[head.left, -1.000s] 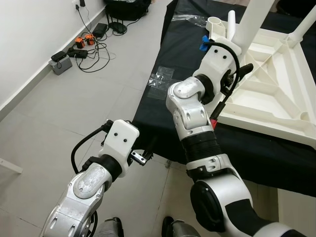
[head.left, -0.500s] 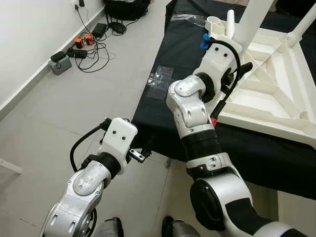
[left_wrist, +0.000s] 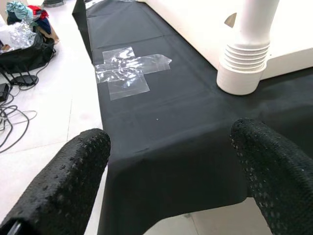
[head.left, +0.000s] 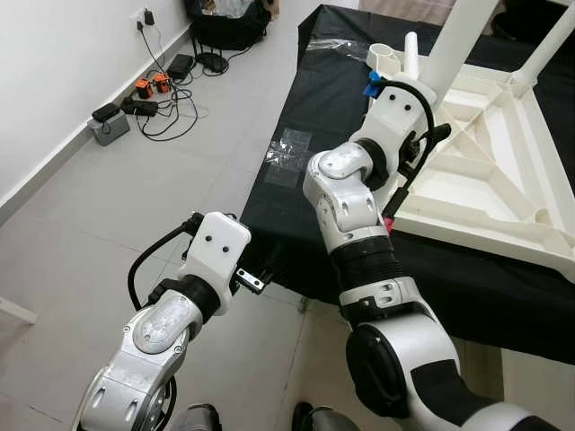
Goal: Building children table
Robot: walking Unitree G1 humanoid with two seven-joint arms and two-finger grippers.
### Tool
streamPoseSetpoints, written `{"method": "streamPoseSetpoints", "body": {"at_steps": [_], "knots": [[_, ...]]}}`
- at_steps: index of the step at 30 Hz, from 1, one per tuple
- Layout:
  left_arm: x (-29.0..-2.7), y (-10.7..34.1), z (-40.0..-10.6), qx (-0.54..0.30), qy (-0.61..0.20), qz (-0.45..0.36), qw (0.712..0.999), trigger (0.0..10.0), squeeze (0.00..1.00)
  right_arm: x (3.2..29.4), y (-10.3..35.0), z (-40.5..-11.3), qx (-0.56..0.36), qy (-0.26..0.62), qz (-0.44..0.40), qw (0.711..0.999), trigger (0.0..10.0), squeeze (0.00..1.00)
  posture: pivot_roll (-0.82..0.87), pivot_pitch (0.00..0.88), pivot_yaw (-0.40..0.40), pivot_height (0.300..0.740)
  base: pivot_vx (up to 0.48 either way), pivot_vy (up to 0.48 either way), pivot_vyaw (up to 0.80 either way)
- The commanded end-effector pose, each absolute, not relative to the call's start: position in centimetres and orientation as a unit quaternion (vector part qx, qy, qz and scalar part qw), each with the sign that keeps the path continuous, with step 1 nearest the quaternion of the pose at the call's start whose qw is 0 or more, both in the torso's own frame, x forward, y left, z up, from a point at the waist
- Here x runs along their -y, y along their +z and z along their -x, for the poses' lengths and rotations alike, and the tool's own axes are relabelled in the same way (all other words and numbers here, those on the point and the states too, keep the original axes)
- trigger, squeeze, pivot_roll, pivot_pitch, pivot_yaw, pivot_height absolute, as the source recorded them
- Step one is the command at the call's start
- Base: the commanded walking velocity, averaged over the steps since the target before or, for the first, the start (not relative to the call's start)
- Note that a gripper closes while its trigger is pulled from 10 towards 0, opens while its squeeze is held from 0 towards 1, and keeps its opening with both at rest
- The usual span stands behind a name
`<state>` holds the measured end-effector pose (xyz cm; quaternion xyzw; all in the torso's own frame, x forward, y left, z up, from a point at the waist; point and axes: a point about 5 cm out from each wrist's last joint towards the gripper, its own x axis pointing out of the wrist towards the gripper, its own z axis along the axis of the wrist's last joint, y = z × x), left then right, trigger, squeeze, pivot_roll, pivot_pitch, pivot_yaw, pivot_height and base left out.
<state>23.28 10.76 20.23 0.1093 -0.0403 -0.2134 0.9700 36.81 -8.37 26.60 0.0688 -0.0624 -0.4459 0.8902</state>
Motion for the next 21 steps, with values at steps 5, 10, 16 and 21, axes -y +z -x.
{"method": "streamPoseSetpoints", "body": {"at_steps": [5,10,16,21], "knots": [[-10.9,20.0,-23.3,0.037,-0.215,-0.114,0.969,10.0,0.0,7.5,20.6,-36.5,-0.071,-0.436,-0.064,0.895,10.0,0.0,0.1,0.22,-0.077,0.74,0.0,0.0,0.0],[-11.0,20.0,-23.5,0.037,-0.212,-0.116,0.97,10.0,0.0,7.5,21.5,-36.6,-0.039,-0.427,-0.087,0.899,10.0,0.0,0.1,0.219,-0.076,0.74,0.0,0.0,0.0],[-10.9,20.0,-23.5,0.039,-0.213,-0.115,0.969,10.0,0.0,7.8,23.9,-36.8,0.011,-0.428,-0.098,0.898,10.0,0.0,0.1,0.219,-0.076,0.74,0.0,0.0,0.0],[-10.9,19.9,-23.5,0.038,-0.214,-0.116,0.969,10.0,0.0,8.0,26.1,-36.9,0.055,-0.422,-0.11,0.898,10.0,0.0,0.1,0.215,-0.073,0.74,0.0,0.0,0.0]]}}
